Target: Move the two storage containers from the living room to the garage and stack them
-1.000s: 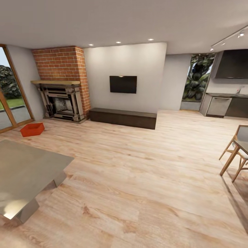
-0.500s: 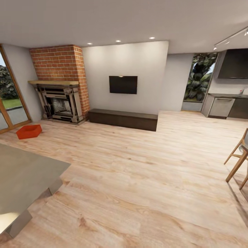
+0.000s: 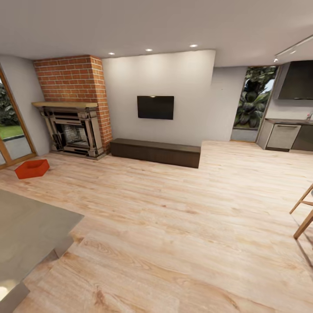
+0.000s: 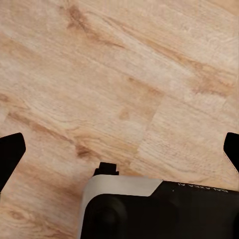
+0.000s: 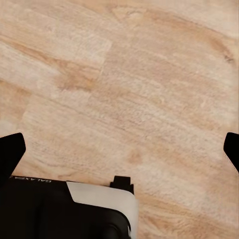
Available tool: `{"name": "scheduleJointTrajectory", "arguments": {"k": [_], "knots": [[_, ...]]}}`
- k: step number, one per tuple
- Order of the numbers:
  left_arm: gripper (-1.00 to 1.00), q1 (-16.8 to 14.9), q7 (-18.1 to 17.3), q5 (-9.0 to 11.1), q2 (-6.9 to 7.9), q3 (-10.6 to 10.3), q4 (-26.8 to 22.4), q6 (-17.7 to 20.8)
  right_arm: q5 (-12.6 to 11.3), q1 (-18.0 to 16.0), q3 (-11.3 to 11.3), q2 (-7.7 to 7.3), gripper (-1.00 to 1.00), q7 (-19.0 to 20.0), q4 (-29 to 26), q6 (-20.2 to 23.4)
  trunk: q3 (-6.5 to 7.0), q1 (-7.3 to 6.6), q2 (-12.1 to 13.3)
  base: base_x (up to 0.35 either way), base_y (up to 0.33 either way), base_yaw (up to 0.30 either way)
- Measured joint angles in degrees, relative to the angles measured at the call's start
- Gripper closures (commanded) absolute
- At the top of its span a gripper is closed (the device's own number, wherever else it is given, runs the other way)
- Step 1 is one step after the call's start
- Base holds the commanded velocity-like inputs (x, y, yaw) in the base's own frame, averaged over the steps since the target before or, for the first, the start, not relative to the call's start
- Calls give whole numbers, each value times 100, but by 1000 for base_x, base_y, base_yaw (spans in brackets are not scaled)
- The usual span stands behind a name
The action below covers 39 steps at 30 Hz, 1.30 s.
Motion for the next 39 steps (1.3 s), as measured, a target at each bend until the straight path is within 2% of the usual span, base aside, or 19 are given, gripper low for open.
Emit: {"name": "scheduleJointTrajectory", "arguments": {"k": [39], "knots": [[-100, 0, 4, 0, 18, 0, -1, 1, -3, 0, 3, 0, -100, -1, 10, 38, 0, 0, 0, 326, 0, 0]]}}
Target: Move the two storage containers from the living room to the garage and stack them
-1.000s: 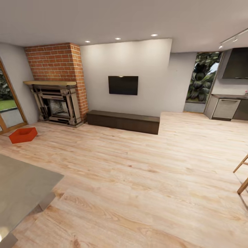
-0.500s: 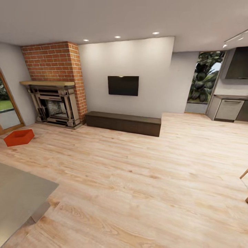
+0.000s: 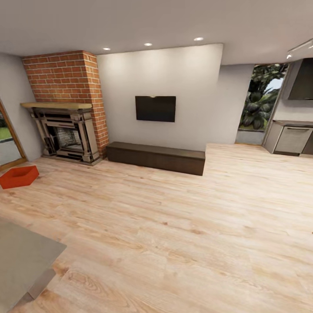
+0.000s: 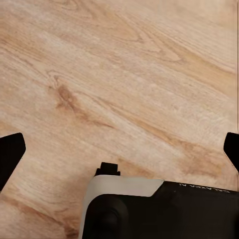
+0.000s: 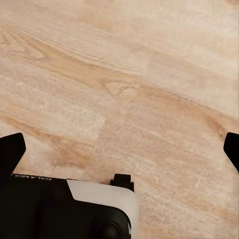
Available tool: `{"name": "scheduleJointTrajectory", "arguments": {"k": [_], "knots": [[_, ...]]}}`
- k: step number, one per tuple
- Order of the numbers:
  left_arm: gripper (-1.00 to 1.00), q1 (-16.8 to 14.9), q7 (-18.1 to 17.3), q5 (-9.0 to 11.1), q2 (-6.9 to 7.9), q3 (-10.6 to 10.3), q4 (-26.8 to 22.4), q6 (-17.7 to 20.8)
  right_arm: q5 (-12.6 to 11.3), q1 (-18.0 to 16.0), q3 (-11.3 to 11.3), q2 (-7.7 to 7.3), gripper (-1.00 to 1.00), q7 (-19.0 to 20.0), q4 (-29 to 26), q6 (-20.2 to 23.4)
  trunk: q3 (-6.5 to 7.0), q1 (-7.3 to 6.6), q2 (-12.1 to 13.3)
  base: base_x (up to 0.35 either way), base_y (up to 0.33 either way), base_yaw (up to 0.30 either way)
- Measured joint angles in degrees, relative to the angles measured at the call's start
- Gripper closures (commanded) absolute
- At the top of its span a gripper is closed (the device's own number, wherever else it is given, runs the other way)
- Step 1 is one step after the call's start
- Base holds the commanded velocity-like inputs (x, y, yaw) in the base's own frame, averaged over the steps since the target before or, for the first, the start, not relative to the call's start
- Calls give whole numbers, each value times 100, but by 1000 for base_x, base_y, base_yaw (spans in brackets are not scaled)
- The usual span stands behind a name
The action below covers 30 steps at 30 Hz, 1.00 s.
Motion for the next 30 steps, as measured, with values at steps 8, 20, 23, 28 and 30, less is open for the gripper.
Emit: {"name": "scheduleJointTrajectory", "arguments": {"k": [8, 20, 23, 28, 30], "knots": [[-100, 0, -4, -2, -22, 0, 1, -1, 0, 0, 0, 0, -100, 0, 0, 0, 0, 0, 0, 326, 0, 0], [-100, 0, -4, -1, -23, 0, 1, -1, 0, 0, 0, 0, -100, 0, 0, -8, 0, 0, 0, 326, 0, 0], [-100, 0, -4, -3, -23, 0, 1, -1, 0, 0, 0, 0, -100, 0, 0, -15, 0, 0, 0, 326, 0, 0], [-100, 0, -4, -6, -23, 0, 1, -1, -3, 0, 0, 2, -100, 0, 0, -17, 0, 0, 0, 326, 0, 0], [-100, 0, -4, -6, -23, 0, 1, -1, -5, 0, -1, 6, -100, 0, 0, -17, 0, 0, 0, 326, 0, 0]]}}
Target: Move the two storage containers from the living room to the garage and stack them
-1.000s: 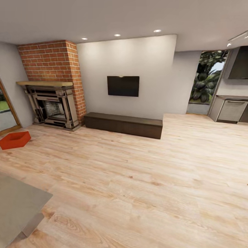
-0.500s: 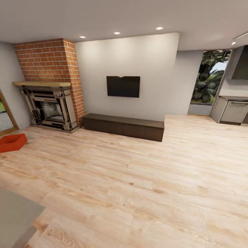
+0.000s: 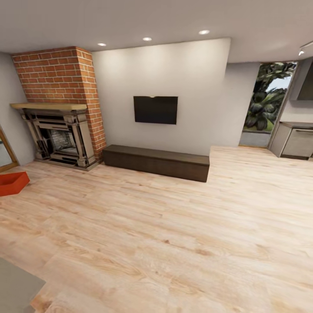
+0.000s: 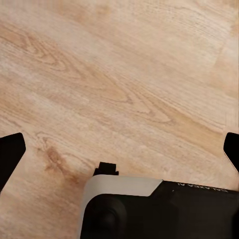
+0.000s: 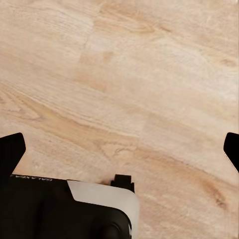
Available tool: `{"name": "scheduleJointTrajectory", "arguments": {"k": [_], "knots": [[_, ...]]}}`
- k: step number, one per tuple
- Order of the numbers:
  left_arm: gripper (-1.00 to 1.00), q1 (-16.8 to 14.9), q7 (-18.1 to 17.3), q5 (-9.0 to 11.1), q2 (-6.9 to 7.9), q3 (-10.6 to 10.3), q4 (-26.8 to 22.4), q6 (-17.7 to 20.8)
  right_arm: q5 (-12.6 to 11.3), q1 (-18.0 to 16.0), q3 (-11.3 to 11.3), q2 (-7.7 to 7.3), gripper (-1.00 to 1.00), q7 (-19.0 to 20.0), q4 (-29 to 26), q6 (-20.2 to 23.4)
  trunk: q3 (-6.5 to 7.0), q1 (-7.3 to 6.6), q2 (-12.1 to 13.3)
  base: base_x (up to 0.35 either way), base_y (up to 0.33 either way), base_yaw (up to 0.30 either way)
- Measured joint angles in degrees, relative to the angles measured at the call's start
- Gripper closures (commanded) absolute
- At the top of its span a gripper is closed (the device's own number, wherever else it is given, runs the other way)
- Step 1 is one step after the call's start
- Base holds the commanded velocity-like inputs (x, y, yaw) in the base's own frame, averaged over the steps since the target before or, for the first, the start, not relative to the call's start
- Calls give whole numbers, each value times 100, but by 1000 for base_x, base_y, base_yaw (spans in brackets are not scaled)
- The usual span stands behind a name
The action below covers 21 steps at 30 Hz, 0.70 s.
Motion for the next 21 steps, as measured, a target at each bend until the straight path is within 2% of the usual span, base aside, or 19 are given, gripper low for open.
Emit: {"name": "scheduleJointTrajectory", "arguments": {"k": [21], "knots": [[-100, 0, 0, -2, -9, 0, 0, 0, 14, 0, -1, 3, -100, 25, 0, -9, 0, 0, 0, 326, 0, 0]]}}
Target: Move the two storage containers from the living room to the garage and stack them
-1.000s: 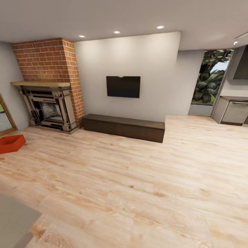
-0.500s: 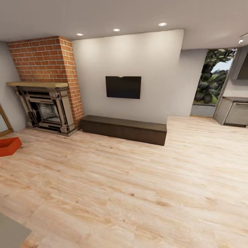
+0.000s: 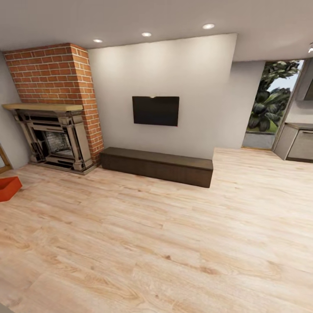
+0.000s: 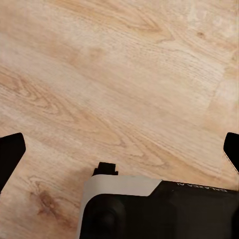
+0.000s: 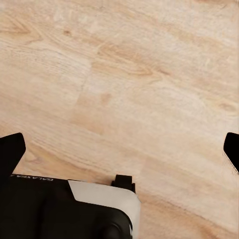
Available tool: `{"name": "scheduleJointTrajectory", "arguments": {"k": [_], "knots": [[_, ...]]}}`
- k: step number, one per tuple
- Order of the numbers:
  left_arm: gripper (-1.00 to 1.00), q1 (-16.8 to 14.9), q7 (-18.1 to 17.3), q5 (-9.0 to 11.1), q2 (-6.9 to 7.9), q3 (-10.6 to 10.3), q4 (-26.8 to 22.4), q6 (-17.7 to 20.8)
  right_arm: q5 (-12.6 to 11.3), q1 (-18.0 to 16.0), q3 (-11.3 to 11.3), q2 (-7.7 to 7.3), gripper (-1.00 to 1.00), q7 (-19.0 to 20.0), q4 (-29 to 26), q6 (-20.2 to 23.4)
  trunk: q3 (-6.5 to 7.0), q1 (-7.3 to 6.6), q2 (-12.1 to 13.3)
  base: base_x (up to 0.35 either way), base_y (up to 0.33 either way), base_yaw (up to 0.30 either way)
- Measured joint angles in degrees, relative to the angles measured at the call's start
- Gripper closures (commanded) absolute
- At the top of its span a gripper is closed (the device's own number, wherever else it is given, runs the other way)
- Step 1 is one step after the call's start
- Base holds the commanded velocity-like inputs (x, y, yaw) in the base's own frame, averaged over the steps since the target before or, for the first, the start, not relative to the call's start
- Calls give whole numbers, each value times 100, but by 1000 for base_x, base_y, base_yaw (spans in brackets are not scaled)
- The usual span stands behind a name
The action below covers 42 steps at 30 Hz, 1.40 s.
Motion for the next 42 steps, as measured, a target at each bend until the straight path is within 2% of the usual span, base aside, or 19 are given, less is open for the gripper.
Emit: {"name": "scheduleJointTrajectory", "arguments": {"k": [13, 42], "knots": [[-100, 1, 0, -3, 0, 0, -1, 0, -8, -1, 2, 0, -100, -8, 1, -8, 0, 0, 0, 326, 0, 39], [-100, 1, 0, 0, 3, 0, -1, 0, -1, -1, 2, 1, -100, -16, -3, -6, 0, 0, 0, 326, 0, 246]]}}
